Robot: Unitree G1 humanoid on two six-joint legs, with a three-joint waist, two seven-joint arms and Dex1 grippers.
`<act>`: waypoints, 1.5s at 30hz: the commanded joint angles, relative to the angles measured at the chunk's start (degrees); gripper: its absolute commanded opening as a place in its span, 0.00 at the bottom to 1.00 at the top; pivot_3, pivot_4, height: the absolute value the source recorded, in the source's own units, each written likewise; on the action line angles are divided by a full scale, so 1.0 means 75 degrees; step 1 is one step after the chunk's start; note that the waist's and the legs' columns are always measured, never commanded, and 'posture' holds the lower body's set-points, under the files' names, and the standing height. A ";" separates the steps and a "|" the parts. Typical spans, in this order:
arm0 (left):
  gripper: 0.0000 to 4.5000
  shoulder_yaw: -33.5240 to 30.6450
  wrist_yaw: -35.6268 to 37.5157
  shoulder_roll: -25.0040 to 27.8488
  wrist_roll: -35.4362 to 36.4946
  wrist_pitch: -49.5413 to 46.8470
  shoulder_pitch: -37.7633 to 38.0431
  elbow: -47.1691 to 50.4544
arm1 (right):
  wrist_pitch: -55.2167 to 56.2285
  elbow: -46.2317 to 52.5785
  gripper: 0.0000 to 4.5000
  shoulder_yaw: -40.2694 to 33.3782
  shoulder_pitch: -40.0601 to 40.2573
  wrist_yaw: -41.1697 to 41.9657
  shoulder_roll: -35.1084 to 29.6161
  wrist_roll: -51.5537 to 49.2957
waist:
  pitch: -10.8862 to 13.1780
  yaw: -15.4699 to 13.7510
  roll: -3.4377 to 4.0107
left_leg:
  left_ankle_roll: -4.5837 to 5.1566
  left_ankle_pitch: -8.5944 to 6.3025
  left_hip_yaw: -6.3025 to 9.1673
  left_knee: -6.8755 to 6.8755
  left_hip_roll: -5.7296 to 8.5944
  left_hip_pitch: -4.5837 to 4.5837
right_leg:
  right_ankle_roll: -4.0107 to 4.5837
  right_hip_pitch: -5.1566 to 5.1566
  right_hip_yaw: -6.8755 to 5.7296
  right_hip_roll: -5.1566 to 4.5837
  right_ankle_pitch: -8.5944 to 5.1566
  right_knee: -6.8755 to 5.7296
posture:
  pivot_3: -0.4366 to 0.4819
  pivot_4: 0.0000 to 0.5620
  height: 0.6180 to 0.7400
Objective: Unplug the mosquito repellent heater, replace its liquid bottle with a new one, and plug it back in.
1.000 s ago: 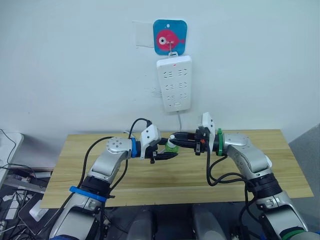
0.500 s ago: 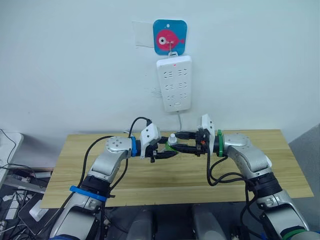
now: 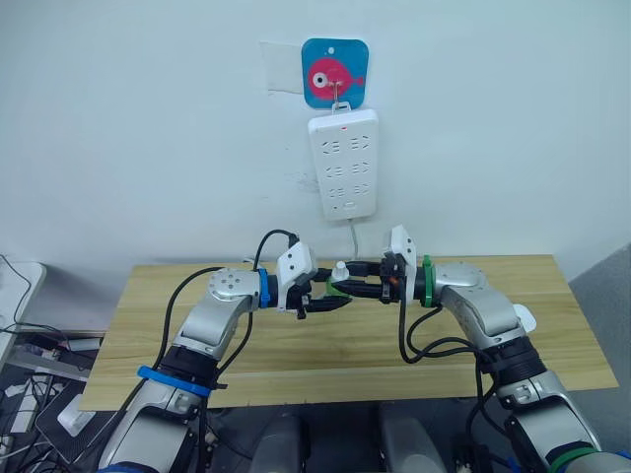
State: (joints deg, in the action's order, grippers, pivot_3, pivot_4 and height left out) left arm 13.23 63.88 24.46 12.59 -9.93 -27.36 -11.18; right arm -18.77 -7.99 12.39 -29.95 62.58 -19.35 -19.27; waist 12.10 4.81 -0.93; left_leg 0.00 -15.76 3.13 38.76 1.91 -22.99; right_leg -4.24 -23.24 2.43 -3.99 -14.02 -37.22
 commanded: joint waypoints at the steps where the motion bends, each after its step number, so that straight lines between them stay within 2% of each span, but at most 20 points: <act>1: 0.50 -0.0051 0.0006 -0.0056 0.0056 0.0152 -0.0037 0.0289 | 0.0037 0.0279 0.24 -0.0211 0.0018 0.0124 -0.0041 -0.0237 | 0.0000 -0.0001 0.0000 | 0.0000 0.0000 0.0000 0.0000 0.0000 0.0000 | 0.0000 0.0000 0.0000 0.0000 0.0000 0.0000 | 0.35 0.38 1.00; 6: 0.50 0.0025 0.0147 -0.0116 0.0076 0.0325 0.0116 0.0307 | 0.0242 0.0237 0.24 0.0005 -0.0073 0.0863 -0.0284 -0.0248 | 0.0000 -0.0003 0.0000 | 0.0000 0.0000 0.0000 0.0000 0.0001 0.0000 | 0.0000 0.0000 0.0000 0.0000 0.0000 0.0000 | 0.36 0.37 1.00; 10: 0.50 0.0219 0.0584 -0.0100 0.0068 0.0705 0.0240 0.0388 | 0.0939 -0.0225 0.24 0.0395 -0.0427 0.2527 -0.0615 -0.0237 | 0.0000 -0.0003 0.0000 | 0.0000 0.0000 -0.0002 0.0000 0.0002 0.0000 | 0.0000 0.0002 0.0000 0.0000 0.0000 0.0002 | 0.39 0.36 1.00; 13: 0.50 0.0513 0.1067 0.0006 0.0121 0.0835 0.0473 0.0762 | 0.1739 -0.1316 0.24 0.1042 -0.1155 0.3795 -0.0744 -0.0039 | 0.0002 0.0014 0.0003 | 0.0000 0.0000 -0.0002 0.0000 0.0001 0.0002 | 0.0000 0.0002 0.0000 0.0001 0.0000 0.0000 | 0.42 0.34 1.00; 20: 0.50 0.0761 0.1326 0.0077 0.0084 0.1024 0.0727 0.1038 | 0.2476 -0.3111 0.24 0.2715 -0.2715 0.3989 -0.0844 -0.0778 | 0.0004 -0.0037 0.0007 | -0.0001 0.0001 0.0003 -0.0002 -0.0018 0.0003 | 0.0001 -0.0005 -0.0003 0.0014 0.0000 0.0000 | 0.45 0.32 1.00; 21: 0.50 0.0749 0.1306 0.0067 0.0066 0.1060 0.0706 0.0995 | 0.2503 -0.3238 0.37 0.2824 -0.2839 0.3989 -0.0837 -0.0870 | 0.0004 -0.0057 0.0007 | -0.0002 0.0001 0.0001 -0.0001 -0.0016 0.0003 | 0.0002 -0.0004 -0.0002 0.0011 0.0000 0.0000 | 0.45 0.32 1.00; 23: 0.50 0.0709 0.1248 0.0037 0.0052 0.1101 0.0678 0.0930 | 0.2250 -0.3221 0.47 0.2744 -0.2936 0.3989 -0.0685 -0.0942 | 0.0004 -0.0124 0.0007 | -0.0003 0.0001 0.0001 0.0002 -0.0009 0.0002 | 0.0002 -0.0002 -0.0003 0.0004 0.0001 0.0001 | 0.45 0.31 1.00; 26: 0.50 0.0648 0.1130 -0.0021 0.0040 0.1157 0.0658 0.0852 | 0.1846 -0.2264 0.70 0.2517 -0.2398 0.3596 -0.0497 -0.0695 | 0.0003 -0.0225 0.0006 | -0.0004 0.0001 0.0002 0.0001 -0.0004 0.0000 | 0.0002 -0.0005 -0.0003 -0.0003 0.0001 0.0001 | 0.44 0.31 1.00; 30: 0.50 0.0543 0.0977 -0.0058 0.0047 0.1164 0.0684 0.0780 | 0.1179 -0.1250 0.99 0.1828 -0.1774 0.3112 -0.1029 -0.0712 | 0.0004 -0.0314 0.0007 | -0.0007 0.0001 0.0007 0.0001 -0.0003 -0.0008 | 0.0002 -0.0012 -0.0006 -0.0003 0.0001 0.0003 | 0.44 0.31 1.00; 33: 0.50 0.0416 0.0797 -0.0067 0.0099 0.1110 0.0771 0.0769 | 0.0564 -0.0029 0.99 0.1096 -0.0932 0.2554 -0.1636 -0.0924 | 0.0003 -0.0416 0.0006 | -0.0006 0.0000 0.0006 0.0004 0.0010 -0.0009 | 0.0002 -0.0009 -0.0004 -0.0016 0.0001 0.0003 | 0.41 0.31 1.00; 36: 0.50 0.0286 0.0616 -0.0079 0.0141 0.1071 0.0789 0.0705 | -0.0080 0.1153 0.99 0.0531 -0.0146 0.1721 -0.1853 -0.1092 | 0.0003 -0.0406 0.0006 | -0.0005 0.0000 0.0008 0.0003 0.0017 -0.0008 | 0.0002 -0.0004 -0.0003 -0.0023 0.0001 0.0008 | 0.39 0.30 1.00; 40: 0.50 0.0085 0.0331 -0.0175 0.0237 0.0884 0.0714 0.0614 | -0.0552 0.2425 0.99 0.0082 0.0642 0.0548 -0.1682 -0.1086 | 0.0003 -0.0322 0.0006 | -0.0006 0.0000 0.0008 0.0002 0.0006 -0.0004 | 0.0002 -0.0007 0.0002 -0.0010 0.0001 -0.0004 | 0.38 0.30 1.00; 45: 0.50 0.0015 0.0221 -0.0190 0.0249 0.0824 0.0614 0.0504 | -0.0707 0.3123 0.99 0.0038 0.1057 -0.0718 -0.1200 -0.0681 | 0.0001 -0.0277 0.0003 | -0.0009 0.0003 0.0006 0.0006 0.0006 -0.0004 | 0.0001 -0.0007 -0.0001 -0.0006 0.0001 -0.0017 | 0.36 0.29 1.00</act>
State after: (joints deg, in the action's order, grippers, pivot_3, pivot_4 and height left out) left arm 14.52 65.72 23.22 13.47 -3.82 -21.99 -7.71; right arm -24.17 12.60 13.70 -22.20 59.98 -28.92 -25.30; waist 12.10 2.74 -0.90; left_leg -0.07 -15.74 3.17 38.82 1.95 -23.01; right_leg -4.23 -23.28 2.42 -4.04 -14.02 -37.35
